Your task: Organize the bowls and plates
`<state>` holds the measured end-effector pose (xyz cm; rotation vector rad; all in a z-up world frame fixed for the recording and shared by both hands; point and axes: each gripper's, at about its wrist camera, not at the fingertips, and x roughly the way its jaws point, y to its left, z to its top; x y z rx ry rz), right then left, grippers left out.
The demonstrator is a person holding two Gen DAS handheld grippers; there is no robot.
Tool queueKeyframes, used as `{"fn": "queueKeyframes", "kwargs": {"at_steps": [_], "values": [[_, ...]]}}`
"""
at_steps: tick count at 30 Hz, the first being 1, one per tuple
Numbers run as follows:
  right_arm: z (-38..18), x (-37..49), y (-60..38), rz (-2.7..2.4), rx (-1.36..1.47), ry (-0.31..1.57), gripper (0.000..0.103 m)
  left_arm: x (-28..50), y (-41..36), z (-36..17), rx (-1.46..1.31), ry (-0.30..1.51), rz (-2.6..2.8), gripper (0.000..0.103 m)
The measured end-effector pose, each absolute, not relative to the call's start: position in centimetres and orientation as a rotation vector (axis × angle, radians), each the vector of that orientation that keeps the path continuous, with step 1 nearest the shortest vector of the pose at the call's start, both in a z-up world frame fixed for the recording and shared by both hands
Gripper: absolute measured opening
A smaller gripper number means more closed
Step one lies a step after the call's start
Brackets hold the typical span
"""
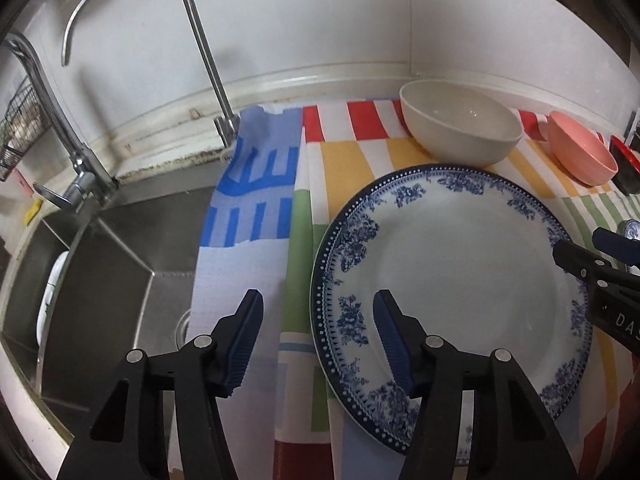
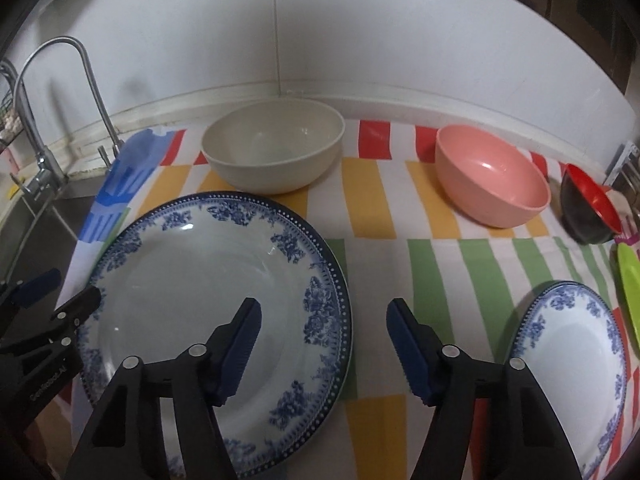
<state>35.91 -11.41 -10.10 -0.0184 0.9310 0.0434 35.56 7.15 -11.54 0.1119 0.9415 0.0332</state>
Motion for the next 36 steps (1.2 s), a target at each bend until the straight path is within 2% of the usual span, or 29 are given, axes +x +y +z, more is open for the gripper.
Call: {"fn": "queueKeyframes", "kwargs": {"at_steps": [9,19,24,36], "values": [[-11.0,36.5,-11.6,0.051,-0.008,0.966,0.054,36.3,7.2,-12.2,0.091,0.971,0.017,0.051],[-11.5,36.8,-11.6,0.060,0.015,0.995,0.044,36.3,6.7,-12.5,0.098,0.976,-0.002,0.037],[-11.6,36.8,-11.5,0.058,0.001,0.993,0.039,36.3,6.4,-12.6,0.108,0.970,0.001,0.037],[-10.9,36.4,-11.2,0.056,-0.001,1.001,0.036,35.6,6.6,-11.9,0.101,0.970,0.024,0.036]]}}
